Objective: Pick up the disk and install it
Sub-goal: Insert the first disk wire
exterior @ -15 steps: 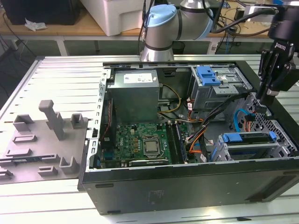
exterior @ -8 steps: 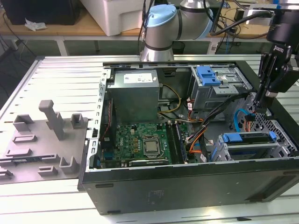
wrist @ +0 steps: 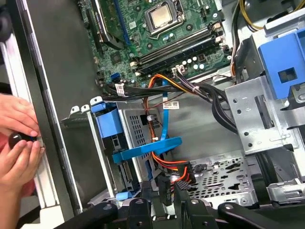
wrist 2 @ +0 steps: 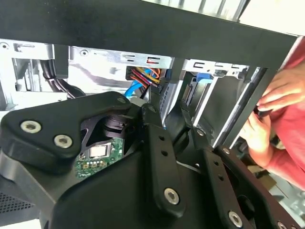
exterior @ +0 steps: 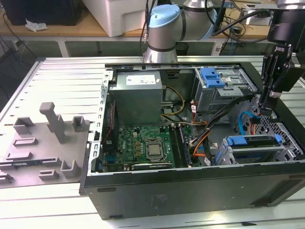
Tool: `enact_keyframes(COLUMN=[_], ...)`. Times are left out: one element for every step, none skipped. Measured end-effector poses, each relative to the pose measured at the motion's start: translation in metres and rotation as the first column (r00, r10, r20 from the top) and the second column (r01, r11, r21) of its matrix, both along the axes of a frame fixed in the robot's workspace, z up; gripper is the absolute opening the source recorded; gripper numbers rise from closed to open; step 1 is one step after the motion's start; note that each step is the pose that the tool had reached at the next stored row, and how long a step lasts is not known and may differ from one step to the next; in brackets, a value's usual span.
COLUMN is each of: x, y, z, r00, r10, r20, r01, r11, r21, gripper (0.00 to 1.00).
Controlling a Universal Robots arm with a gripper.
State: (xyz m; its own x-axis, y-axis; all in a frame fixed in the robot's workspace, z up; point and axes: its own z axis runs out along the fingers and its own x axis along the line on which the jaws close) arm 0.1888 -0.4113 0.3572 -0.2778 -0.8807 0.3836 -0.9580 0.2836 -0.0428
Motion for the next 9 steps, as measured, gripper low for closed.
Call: enact_keyframes(x=[0.0001,0.0001,0.0001,0.0001,0.0001,0.0001,0.0001,0.0001,0.0002], y=[0.0026,0.0048,0.0054,0.0057,0.0058,0.0059,0.0058,0.0058,0.0059], z=[-0.0011,-0.0035,-0.0047,-0.0059,-0.0076,-0.0085,-0.0091,-0.0099,-0.0104], r00=[1.0000,1.0000,1.0000,1.0000,1.0000,1.0000,1.0000,1.0000,1.0000], r10=[0.000,0.000,0.000,0.000,0.000,0.000,0.000,0.000,0.000], r20=[-0.0001,-0.0007,-0.0013,-0.0020,-0.0033,-0.0039,-0.0041,-0.0045,-0.0047], r01=[0.000,0.000,0.000,0.000,0.000,0.000,0.000,0.000,0.000], r11=[1.0000,0.9999,0.9999,0.9998,0.9998,0.9998,0.9998,0.9998,0.9998], r21=[-0.0088,-0.0146,-0.0164,-0.0175,-0.0190,-0.0197,-0.0200,-0.0203,-0.0204], gripper=[0.33,0.33,0.33,0.33,0.33,0.33,0.33,0.33,0.33])
